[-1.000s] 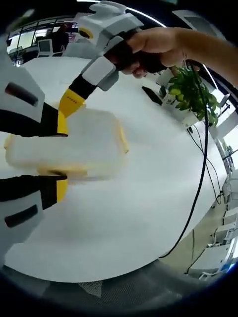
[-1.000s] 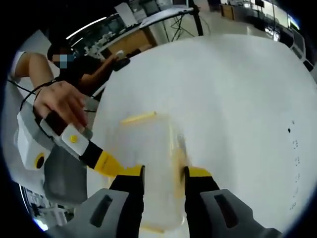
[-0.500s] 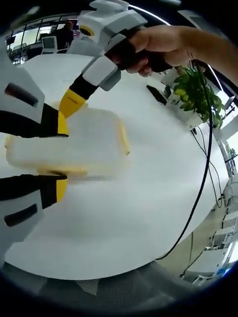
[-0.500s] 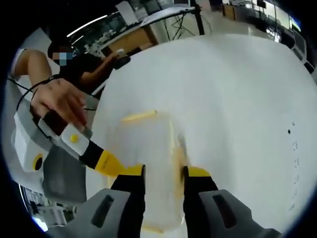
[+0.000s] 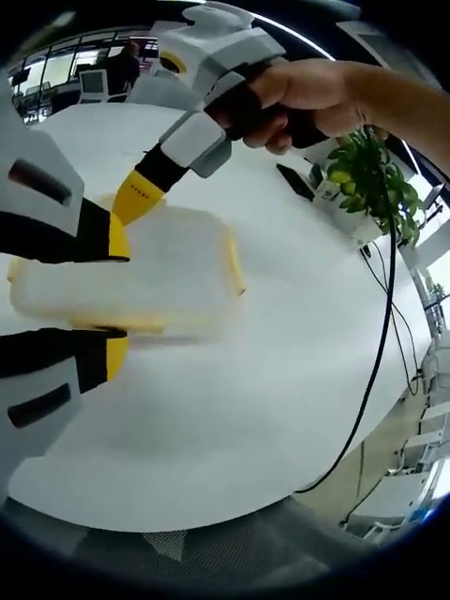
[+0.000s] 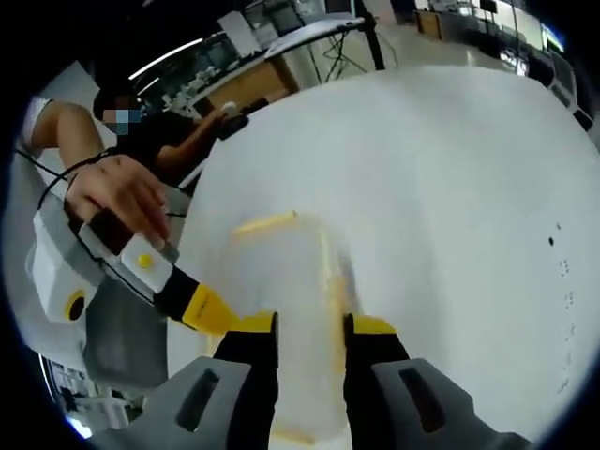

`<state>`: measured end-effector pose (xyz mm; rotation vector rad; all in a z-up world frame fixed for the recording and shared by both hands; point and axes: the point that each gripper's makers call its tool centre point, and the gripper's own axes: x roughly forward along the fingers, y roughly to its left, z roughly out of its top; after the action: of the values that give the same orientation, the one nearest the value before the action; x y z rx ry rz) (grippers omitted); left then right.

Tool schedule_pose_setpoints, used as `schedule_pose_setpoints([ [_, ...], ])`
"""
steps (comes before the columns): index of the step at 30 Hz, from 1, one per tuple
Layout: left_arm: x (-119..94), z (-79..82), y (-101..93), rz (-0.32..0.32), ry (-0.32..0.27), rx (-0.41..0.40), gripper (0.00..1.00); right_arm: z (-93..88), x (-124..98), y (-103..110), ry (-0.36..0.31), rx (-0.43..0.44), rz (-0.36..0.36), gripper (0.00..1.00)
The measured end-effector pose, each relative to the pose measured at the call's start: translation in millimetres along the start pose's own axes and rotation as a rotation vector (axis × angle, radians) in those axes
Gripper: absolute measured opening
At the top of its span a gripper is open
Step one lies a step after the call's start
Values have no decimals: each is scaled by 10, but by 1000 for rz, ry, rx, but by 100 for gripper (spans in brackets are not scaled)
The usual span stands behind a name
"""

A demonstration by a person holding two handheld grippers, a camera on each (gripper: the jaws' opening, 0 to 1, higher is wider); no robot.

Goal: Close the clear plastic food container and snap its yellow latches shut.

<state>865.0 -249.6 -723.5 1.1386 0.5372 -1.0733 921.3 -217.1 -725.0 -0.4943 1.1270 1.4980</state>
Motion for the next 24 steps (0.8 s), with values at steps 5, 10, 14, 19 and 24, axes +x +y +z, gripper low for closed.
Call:
schedule_pose_setpoints([
  [5, -17, 5, -2, -10, -4, 48, 21, 32, -15, 59, 8, -2, -14, 26],
  [10, -29, 11, -4, -10, -20, 76, 22, 18, -13, 73, 16, -4, -43, 30],
  [14, -51, 14, 7, -5, -25, 45, 28, 19, -71, 11, -18, 25, -73, 31],
  [19, -108, 12, 24, 6, -39, 11, 30, -36, -143, 60, -19, 28, -99, 36],
  [24, -181, -6, 33, 11, -49, -34, 30, -66, -203, 60, -28, 22, -156, 38],
])
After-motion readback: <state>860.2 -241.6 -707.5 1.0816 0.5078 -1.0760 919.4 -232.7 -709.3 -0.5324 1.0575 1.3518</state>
